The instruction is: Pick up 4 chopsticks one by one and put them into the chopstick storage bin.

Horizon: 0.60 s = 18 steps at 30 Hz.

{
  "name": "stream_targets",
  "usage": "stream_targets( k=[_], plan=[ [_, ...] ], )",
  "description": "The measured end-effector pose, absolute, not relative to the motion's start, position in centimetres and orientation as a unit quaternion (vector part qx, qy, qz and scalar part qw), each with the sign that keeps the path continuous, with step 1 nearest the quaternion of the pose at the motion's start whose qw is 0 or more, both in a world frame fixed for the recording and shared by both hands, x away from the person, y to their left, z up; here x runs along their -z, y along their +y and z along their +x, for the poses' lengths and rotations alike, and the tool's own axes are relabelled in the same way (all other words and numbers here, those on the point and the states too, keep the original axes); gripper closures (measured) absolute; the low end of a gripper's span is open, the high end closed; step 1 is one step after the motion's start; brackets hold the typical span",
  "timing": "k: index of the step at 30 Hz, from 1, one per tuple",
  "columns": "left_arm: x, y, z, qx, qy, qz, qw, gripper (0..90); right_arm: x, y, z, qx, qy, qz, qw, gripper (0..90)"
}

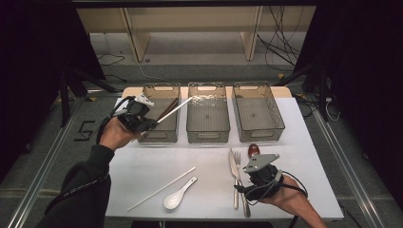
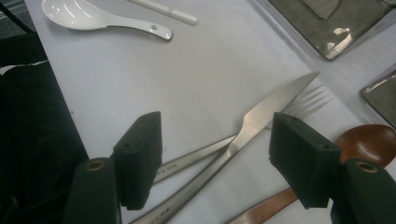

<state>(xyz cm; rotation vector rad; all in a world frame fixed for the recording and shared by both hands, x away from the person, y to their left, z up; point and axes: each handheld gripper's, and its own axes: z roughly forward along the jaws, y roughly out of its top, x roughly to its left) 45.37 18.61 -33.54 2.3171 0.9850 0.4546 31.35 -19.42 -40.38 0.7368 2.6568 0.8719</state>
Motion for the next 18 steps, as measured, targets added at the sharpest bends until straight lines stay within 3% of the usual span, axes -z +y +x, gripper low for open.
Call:
stream_targets(
  k=[18],
  plan=[
    [33.6, 21.0, 50.9, -0.192, 0.442, 0.824, 0.297, 85.0, 40.4, -19.7, 31.3, -0.302, 0.911, 0.254, 0.124, 35.3]
  ],
)
